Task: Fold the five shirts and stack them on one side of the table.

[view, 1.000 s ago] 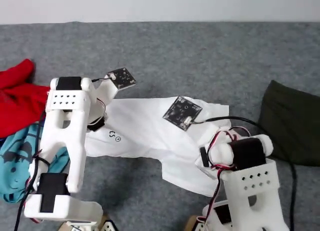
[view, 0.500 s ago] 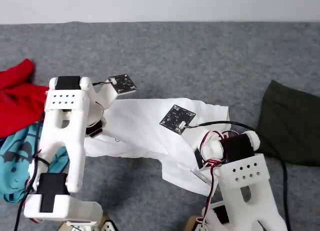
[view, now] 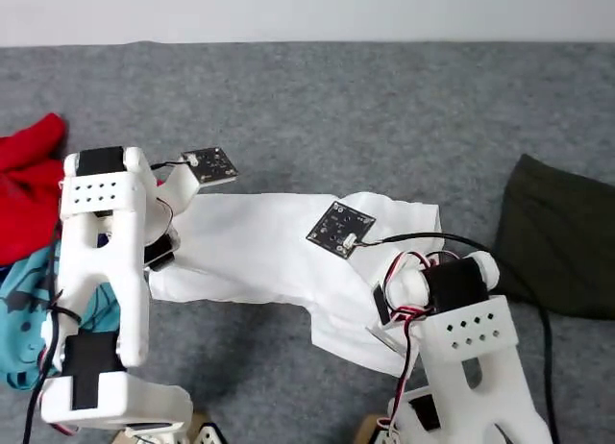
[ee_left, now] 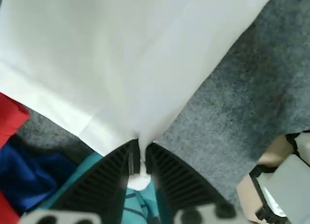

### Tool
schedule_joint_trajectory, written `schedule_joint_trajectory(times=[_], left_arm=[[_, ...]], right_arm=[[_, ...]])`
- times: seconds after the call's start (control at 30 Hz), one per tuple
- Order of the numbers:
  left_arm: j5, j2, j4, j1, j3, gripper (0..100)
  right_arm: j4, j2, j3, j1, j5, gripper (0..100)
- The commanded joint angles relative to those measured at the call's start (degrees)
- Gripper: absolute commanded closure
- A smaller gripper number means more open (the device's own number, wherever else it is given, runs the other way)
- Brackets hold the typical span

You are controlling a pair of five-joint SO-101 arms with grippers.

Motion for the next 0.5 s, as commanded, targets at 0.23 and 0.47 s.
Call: schedule_joint_trajectory(times=[0.23, 0.47], left_arm=[[6.86, -3.08, 1.14, -0.79, -4.79, 88], [10.46, -3.08, 1.23, -3.08, -10.86, 86]], right_arm=[[2.33, -0.04, -0.35, 0.22, -0.79, 90.1], [2.33, -0.04, -4.31, 0.31, -0.79, 82.5]])
